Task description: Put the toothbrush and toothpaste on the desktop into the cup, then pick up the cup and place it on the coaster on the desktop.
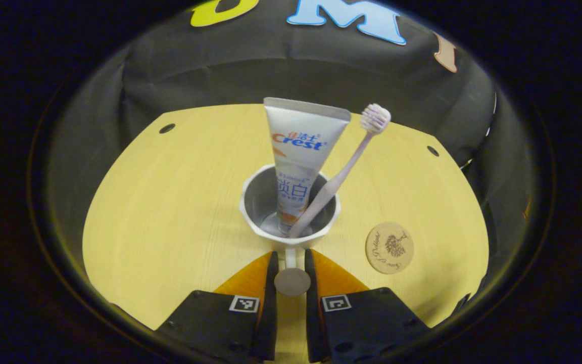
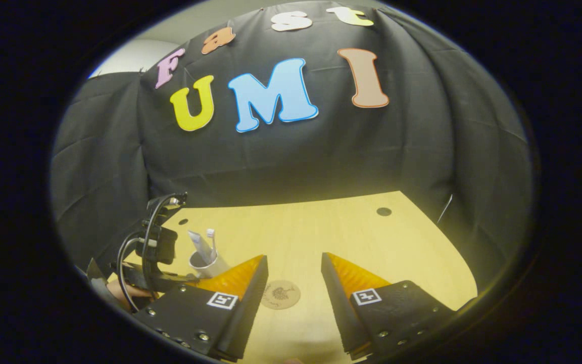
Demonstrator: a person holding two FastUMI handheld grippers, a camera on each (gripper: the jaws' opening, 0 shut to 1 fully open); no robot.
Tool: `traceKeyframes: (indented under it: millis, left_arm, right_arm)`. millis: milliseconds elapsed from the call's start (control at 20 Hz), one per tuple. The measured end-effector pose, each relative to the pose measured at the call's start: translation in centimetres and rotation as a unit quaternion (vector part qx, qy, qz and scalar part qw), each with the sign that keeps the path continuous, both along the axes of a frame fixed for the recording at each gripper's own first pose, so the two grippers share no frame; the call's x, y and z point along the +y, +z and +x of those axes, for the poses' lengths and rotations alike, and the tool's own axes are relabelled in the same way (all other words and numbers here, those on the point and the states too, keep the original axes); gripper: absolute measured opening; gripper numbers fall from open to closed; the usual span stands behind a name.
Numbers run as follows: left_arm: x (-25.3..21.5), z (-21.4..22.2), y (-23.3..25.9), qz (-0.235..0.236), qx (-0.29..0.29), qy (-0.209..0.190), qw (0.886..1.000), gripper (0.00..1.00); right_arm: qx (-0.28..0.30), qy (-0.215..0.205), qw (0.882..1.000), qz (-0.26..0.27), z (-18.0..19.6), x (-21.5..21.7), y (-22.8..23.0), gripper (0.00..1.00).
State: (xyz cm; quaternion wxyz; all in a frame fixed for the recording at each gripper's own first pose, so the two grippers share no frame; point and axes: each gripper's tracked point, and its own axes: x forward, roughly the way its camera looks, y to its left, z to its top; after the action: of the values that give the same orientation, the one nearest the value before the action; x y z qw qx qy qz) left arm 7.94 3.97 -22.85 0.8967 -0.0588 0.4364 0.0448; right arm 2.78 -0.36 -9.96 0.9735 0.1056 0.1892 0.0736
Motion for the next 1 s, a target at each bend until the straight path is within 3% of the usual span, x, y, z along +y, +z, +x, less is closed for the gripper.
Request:
traceKeyframes:
  millis: [150,200,300,500,1000]
  left_arm:
    - [0.1,0.7,0.5,0.007,-0.006,-0.005,1.0,0.31]
    - [-0.2,0.8,0.4,0.008,-0.009,-0.01,1.0,0.25]
    - [-0.8,1.1,0.5,0.004,-0.015,-0.019,1.0,0.25]
    - [-2.2,1.1,0.8,-0.004,-0.023,-0.028,0.999,0.25]
    - [-9.6,1.3,3.2,-0.02,-0.058,-0.098,0.993,0.25]
  right_arm:
    - [0.002,0.001,1.0,0.0,-0.1,0.0,0.0,0.68]
    - [0.001,0.001,1.0,0.0,-0.1,0.0,0.1,0.68]
    - [-0.001,-0.001,1.0,0.0,-0.1,-0.2,0.2,0.63]
    - [-0.002,-0.006,1.0,0.0,-0.3,-0.6,0.4,0.63]
    - [-0.001,-0.017,1.0,0.001,-1.0,-1.9,0.4,0.68]
